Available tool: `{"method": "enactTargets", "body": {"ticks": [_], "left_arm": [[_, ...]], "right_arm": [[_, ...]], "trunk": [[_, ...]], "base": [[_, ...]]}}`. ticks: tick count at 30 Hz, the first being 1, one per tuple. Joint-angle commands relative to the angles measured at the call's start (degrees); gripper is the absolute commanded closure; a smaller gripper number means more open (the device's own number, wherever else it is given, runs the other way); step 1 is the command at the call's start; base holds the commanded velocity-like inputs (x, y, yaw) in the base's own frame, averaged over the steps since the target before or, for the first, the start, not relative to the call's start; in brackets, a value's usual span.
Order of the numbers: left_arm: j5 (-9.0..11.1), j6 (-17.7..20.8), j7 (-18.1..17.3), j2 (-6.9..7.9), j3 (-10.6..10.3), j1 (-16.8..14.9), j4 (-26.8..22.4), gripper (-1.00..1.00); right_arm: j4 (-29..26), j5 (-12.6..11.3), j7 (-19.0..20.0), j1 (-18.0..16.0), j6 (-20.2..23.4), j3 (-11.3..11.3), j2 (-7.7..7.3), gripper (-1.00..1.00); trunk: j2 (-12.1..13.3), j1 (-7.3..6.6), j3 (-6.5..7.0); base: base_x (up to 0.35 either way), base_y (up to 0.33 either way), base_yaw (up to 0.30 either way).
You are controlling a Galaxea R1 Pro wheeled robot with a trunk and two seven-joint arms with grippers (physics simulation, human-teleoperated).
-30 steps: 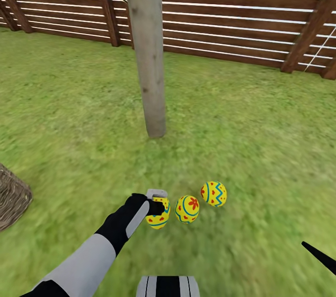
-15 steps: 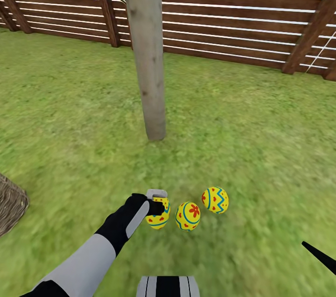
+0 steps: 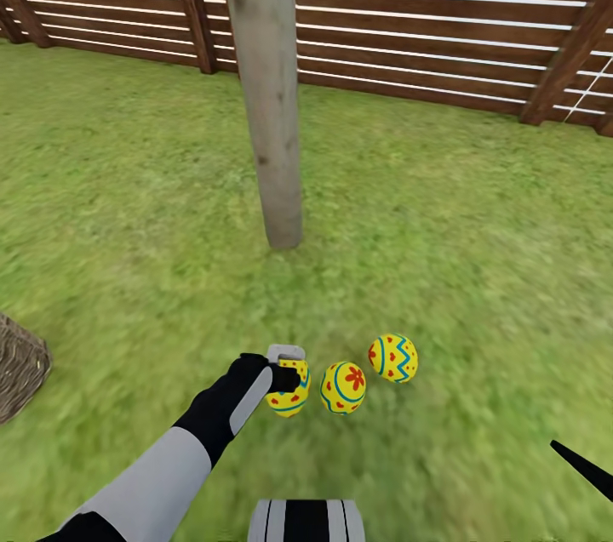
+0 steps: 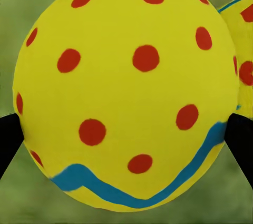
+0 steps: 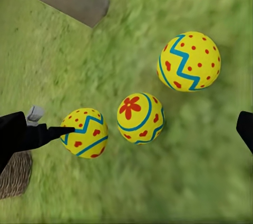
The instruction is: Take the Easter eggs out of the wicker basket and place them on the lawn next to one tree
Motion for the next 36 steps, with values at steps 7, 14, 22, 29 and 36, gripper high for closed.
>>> {"method": "enactTargets", "body": {"ticks": [7,14,22,29,36], "left_arm": [[0.6,0.0,0.5,0.00,-0.2,0.0,0.0,1.00],[0.6,0.0,0.5,0.00,-0.2,0.0,0.0,1.00],[0.6,0.0,0.5,0.00,-0.2,0.0,0.0,1.00],[0.6,0.0,0.5,0.00,-0.2,0.0,0.0,1.00],[0.6,0.0,0.4,0.01,-0.2,0.0,0.0,1.00]], "right_arm": [[0.0,-0.3,0.0,0.0,0.4,0.0,-0.05,-1.00],[0.0,-0.3,0.0,0.0,0.4,0.0,-0.05,-1.00],[0.0,-0.3,0.0,0.0,0.4,0.0,-0.05,-1.00],[0.0,-0.3,0.0,0.0,0.4,0.0,-0.05,-1.00],[0.0,-0.3,0.0,0.0,0.4,0.0,-0.05,-1.00]], "trunk": [[-0.1,0.12,-1.15],[-0.1,0.22,-2.03],[-0.2,0.33,-2.92],[-0.3,0.51,-4.47],[-0.4,0.63,-5.58]], "base": [[0.000,0.000,0.000],[0.000,0.000,0.000],[0.000,0.000,0.000],[0.000,0.000,0.000],[0.000,0.000,0.000]]}}
